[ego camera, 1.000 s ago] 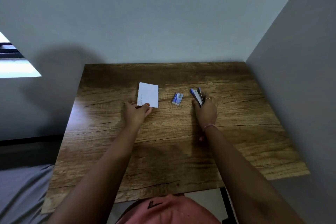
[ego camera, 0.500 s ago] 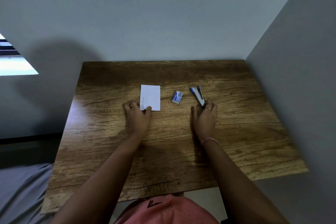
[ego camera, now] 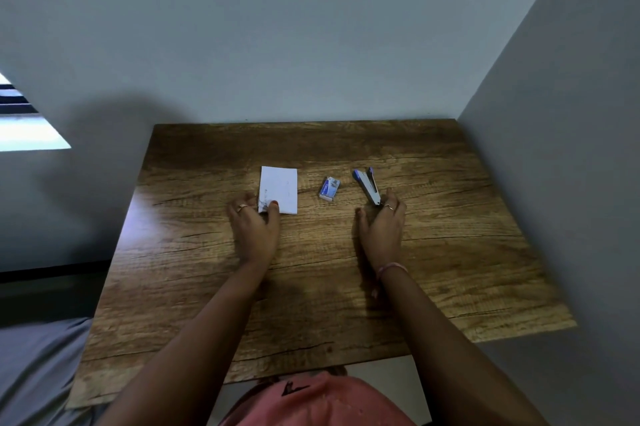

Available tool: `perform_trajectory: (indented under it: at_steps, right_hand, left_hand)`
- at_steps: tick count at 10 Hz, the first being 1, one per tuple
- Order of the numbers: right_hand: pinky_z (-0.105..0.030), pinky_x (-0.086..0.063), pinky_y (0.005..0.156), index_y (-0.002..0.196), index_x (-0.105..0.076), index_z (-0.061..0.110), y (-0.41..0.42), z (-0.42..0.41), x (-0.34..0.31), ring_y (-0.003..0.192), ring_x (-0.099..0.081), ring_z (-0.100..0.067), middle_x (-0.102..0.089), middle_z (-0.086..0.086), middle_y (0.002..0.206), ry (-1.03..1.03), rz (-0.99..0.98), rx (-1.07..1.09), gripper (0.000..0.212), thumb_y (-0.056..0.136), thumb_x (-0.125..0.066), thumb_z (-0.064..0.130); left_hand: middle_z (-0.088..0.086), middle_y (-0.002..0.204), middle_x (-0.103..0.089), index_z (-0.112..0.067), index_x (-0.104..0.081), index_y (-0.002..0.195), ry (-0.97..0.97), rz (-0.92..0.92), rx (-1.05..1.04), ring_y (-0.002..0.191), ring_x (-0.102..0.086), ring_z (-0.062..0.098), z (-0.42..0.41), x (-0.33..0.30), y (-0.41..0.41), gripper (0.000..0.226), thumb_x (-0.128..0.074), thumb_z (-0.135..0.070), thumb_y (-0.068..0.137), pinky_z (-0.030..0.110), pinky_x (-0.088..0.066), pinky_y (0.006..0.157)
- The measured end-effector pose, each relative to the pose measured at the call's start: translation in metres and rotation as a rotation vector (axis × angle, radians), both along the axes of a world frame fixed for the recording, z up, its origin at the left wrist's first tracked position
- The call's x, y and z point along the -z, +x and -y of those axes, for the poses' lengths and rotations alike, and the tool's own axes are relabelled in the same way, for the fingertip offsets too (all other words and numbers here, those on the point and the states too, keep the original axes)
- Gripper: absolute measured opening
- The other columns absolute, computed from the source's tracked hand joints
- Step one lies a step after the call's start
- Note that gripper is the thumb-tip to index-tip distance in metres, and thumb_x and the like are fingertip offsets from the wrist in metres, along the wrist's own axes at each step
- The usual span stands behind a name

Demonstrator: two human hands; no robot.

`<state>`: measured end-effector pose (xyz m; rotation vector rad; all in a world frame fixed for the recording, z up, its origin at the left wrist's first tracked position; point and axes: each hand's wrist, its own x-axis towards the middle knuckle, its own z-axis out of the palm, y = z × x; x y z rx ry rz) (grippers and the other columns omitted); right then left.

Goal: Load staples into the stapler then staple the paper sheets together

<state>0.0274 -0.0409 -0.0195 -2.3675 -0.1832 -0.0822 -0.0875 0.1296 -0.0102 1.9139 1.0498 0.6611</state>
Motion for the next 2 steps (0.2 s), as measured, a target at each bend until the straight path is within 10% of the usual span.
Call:
perform_trajectory:
  at_steps: [2]
  right_hand:
    - [-0.042,-0.046,0.099,0.142,-0.033,0.009,0.007,-0.003,-0.025,0.124,-0.044,-0.026,-0.034,-0.013,0.141,-0.076,0.027,-0.061,0.063,0.088,-0.061,0.028]
  left_hand:
    - [0.015,0.122,-0.049,-0.002,-0.048,0.117,0.156,0.104,0.087,0.093,-0.058,0.022,0.008,-0.019,0.009,0.035,-0.059,-0.023,0.091,0.033,-0.051,0.068]
